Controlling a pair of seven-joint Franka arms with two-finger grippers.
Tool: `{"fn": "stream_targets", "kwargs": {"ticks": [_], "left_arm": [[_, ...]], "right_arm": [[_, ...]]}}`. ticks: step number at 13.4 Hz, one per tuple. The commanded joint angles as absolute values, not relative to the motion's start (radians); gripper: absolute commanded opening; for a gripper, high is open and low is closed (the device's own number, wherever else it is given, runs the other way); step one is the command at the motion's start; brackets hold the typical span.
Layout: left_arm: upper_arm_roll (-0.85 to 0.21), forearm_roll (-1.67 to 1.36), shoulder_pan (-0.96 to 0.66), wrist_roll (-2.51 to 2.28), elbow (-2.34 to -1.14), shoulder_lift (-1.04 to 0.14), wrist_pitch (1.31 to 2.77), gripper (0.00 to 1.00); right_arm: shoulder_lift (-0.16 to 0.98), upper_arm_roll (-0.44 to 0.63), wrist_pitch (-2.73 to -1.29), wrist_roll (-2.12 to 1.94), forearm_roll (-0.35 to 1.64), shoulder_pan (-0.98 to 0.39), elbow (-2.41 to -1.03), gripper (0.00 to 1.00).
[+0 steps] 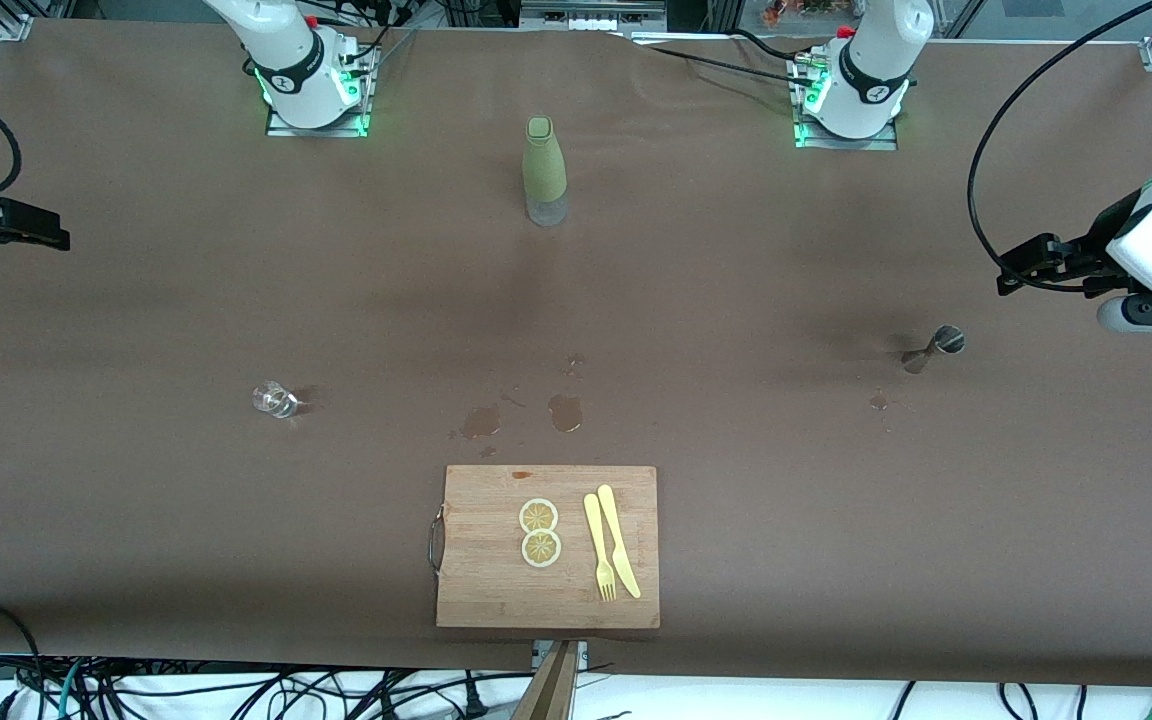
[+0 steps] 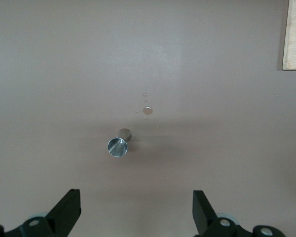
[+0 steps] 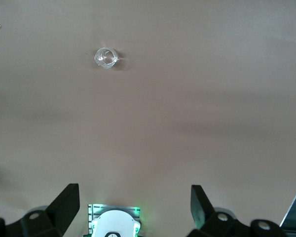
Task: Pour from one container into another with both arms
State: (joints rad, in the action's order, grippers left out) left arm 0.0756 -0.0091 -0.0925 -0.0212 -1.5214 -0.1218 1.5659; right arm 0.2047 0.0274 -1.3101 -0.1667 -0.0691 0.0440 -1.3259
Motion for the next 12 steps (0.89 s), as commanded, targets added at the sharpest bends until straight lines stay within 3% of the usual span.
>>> {"fn": "stream_targets", "kwargs": {"ticks": [1,12], "left_arm": [[0.077,0.021,-0.097,-0.019,-1.542,-0.094,1.592,1.0],[0.077,0.006,-0.092,-0.014,-1.539,-0.095,1.591,1.0]], "right_arm": [[0.144,0.026,-1.322,-0.158,-0.083,0.035,-1.358,1.0],[0.166,0.028,-1.339,-0.101,-0.037,0.015,-1.339,1.0]]}}
